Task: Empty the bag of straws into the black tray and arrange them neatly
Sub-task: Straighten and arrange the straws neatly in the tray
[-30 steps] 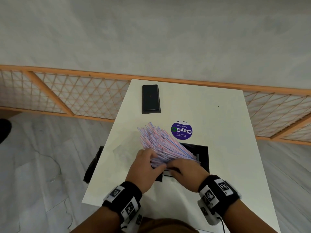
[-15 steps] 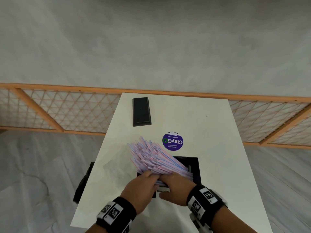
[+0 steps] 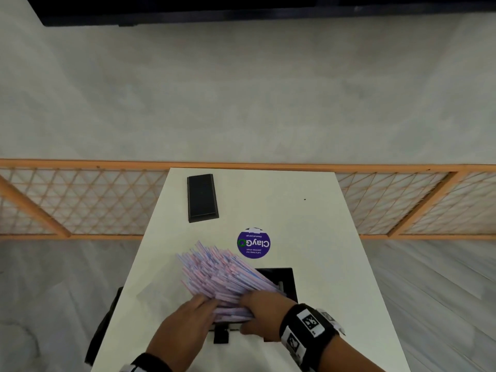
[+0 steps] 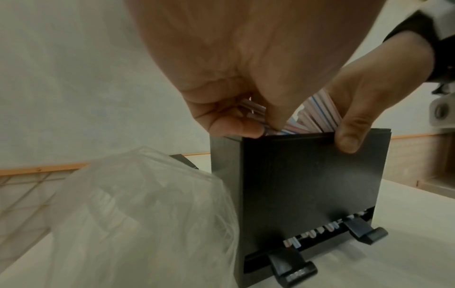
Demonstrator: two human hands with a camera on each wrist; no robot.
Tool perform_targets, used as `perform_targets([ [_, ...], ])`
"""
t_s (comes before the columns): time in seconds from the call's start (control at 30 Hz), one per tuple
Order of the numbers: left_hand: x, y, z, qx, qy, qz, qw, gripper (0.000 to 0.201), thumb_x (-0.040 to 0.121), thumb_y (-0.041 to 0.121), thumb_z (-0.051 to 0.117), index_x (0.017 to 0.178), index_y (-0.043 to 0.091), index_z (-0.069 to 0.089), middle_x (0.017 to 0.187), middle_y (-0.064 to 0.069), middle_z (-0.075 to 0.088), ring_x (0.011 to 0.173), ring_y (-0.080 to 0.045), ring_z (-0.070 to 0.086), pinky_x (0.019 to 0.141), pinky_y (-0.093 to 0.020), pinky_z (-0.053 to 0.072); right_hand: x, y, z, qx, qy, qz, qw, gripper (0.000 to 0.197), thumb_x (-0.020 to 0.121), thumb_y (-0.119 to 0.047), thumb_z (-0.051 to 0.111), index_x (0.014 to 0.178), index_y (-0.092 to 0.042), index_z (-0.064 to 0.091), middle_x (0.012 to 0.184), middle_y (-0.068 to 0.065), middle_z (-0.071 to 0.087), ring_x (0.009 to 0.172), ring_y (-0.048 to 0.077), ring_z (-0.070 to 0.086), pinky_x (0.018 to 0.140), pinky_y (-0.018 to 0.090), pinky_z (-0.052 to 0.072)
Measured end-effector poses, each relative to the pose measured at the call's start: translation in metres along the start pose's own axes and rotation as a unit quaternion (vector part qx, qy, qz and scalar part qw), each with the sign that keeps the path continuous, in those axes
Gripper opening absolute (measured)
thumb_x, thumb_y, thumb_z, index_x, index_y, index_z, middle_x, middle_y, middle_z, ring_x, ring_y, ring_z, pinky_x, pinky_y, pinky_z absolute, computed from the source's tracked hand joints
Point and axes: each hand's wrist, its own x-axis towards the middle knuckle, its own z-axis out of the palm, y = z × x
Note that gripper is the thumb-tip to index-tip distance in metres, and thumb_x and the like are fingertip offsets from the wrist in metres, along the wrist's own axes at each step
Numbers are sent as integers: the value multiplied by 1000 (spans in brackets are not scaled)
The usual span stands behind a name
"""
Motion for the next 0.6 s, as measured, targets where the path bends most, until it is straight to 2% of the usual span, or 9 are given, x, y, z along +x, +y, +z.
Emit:
perform_targets([
  [0.13,-1,13,-4,-24,-11,-6,1000,42,96,42,37,134,47,53,119,17,59,102,-8,64,84,-23,54,-1,4,-2,58,-7,-28,998,31,98,-37,59,113,-10,62,119,14,64,111,30,58,87,32,42],
  [0.2,-1,25,-15,-66,-20,-3,998,46,93,44,34,134,44,56,122,16,58,107,-7,60,89,-23,50,0,9,0,81,2,-39,996,26,99,-33,58,111,-11,64,116,11,66,108,26,59,84,29,39],
  [0.33,2,42,-24,-124,-24,-18,992,43,84,44,54,126,36,60,117,16,55,107,-7,60,90,-24,50,7,17,5,112,39,-42,992,21,96,-35,64,106,-17,66,101,2,64,89,9,52,75,23,34],
  [0.4,3,45,-23,-151,-16,-26,988,43,84,53,64,124,37,61,112,19,57,103,-1,60,89,-22,51,9,18,9,134,55,-37,989,20,92,-37,67,103,-20,68,93,-8,61,86,7,53,71,23,37],
  [0.47,6,47,-24,-167,-22,-20,986,46,85,61,68,126,40,61,112,20,58,103,2,58,88,-20,51,9,19,12,154,76,-31,985,18,89,-40,69,98,-24,70,89,-13,63,82,5,56,72,23,43],
  [0.53,11,49,-27,-162,-25,-11,986,42,88,58,66,126,40,62,114,19,60,105,3,55,91,-19,48,9,20,14,169,99,-32,980,12,86,-42,70,87,-30,67,80,-15,63,74,-1,55,70,23,45],
  [0.6,15,51,-30,-167,-19,-4,986,33,93,48,65,125,38,66,113,21,61,106,5,54,95,-16,43,9,19,15,163,121,-43,978,15,85,-42,72,79,-36,60,70,-17,57,67,-4,51,64,18,38],
])
